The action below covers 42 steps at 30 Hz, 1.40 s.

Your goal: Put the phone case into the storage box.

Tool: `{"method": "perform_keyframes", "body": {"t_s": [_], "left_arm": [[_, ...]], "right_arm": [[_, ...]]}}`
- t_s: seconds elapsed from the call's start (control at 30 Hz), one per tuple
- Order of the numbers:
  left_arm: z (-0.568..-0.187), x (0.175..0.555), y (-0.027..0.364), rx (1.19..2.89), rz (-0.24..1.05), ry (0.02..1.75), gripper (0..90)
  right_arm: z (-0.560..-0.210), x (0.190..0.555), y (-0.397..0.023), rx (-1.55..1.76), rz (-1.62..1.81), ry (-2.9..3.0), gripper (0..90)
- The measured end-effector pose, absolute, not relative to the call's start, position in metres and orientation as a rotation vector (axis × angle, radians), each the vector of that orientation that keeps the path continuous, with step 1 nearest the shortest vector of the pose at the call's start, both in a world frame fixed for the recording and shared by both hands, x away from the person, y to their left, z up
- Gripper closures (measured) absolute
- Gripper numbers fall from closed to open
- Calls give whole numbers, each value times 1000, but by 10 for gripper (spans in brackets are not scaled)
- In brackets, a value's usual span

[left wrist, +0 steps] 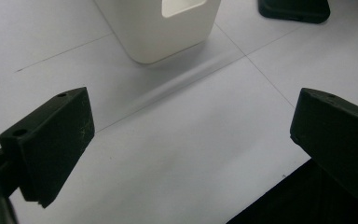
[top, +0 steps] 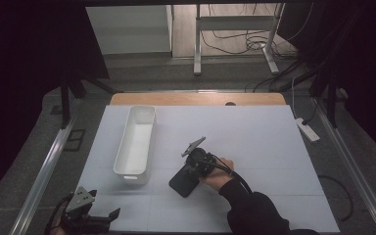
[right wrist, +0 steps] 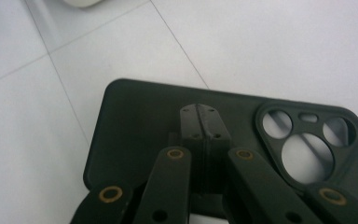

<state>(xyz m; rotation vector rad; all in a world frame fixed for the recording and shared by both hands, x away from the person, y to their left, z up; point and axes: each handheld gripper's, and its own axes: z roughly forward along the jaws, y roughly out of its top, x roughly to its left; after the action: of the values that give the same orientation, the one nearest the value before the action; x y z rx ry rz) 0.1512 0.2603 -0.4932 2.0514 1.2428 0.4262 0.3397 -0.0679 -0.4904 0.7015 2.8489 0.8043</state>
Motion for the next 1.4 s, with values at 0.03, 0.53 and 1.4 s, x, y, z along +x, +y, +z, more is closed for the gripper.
{"method": "perform_keyframes", "body": {"t_s": [0.03,0.53,1.4], "left_arm": [[-493,151,260,2051,426,1243,5],[-493,151,260,2050,426,1242,5],[-493,151,260,2051,428,1235,5]], "right_arm": [[-491,341,-67,707,814,2852,900],[-493,348,-44,703,894,2877,900],[-511,343,-17,636,859,2873,900]]}}
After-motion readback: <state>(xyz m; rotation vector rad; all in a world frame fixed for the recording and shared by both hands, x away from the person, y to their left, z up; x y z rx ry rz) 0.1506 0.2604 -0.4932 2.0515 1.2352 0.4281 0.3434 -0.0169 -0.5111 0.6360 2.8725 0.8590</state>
